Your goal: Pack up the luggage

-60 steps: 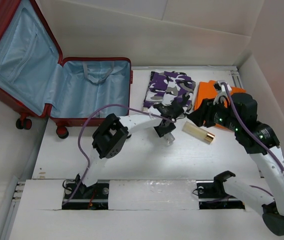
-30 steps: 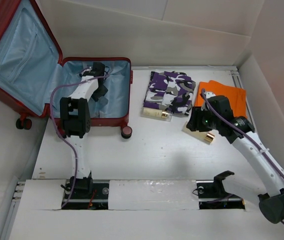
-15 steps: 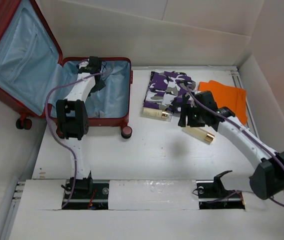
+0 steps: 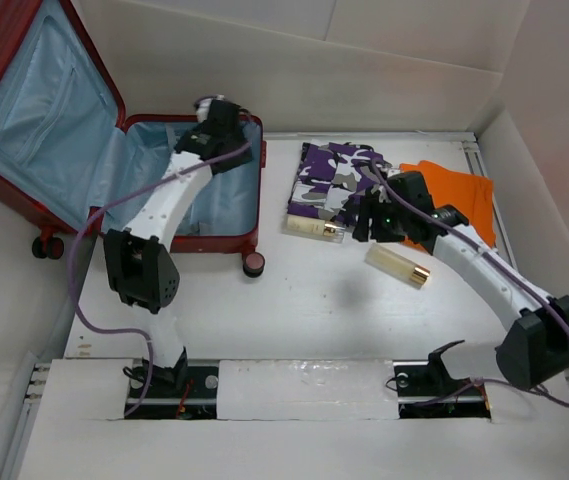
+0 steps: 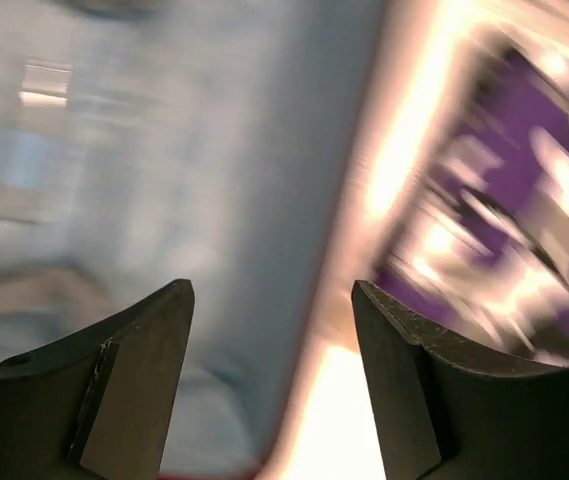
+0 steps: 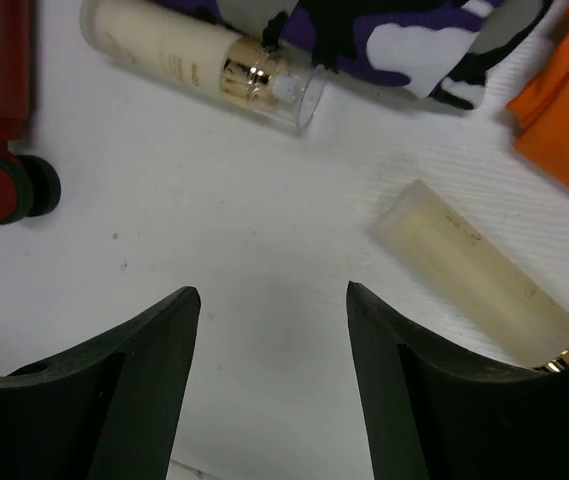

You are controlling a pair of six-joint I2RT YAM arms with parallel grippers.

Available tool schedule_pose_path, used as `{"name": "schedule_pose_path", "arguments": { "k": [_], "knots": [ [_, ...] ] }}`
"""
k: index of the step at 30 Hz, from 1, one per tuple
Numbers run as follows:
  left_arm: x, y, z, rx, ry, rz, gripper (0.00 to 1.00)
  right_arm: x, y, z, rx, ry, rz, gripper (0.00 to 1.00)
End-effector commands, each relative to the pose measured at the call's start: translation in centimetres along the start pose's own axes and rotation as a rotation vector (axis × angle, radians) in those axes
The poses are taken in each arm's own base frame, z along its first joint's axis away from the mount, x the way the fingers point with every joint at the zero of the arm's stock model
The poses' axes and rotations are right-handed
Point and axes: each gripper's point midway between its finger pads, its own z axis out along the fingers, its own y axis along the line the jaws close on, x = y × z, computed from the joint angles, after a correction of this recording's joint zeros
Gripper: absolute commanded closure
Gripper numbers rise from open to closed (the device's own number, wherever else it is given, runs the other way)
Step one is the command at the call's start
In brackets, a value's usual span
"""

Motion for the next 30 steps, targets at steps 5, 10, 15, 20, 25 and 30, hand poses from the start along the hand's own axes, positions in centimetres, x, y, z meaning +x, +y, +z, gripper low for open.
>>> {"name": "schedule_pose_path", "arguments": {
  "k": [5,10,15,20,25,30],
  "knots": [
    [11.3,-14.0,-10.2,0.429,0.128,0.264,0.38,3.0,-7.4,-2.1,0.218,-0.003,0.144,0.26],
    [16.2,-17.5,-13.1,0.575,0.216,0.3,0.38,2.7,-9.5,-2.2,0.241,-0.008,0.217,0.07],
    [16.9,-18.6,-13.4,0.614,0.24,0.308,0.38,2.3,-9.0,0.3,0.101,0.1,0.2,0.06],
    [15.5,-18.5,-13.9,0.613,0.185,0.323,0.38,3.0,-8.8,2.3,0.038,0.121,0.205,0.05],
    [16.0,-17.3,-13.4,0.59,0.2,0.326,0.38,2.9,-9.6,3.9,0.048,0.097,0.228,0.02],
    [16.1,-17.0,-13.2,0.591,0.205,0.321,0.38,3.1,-9.6,4.9,0.059,0.102,0.212,0.0]
  ]
}}
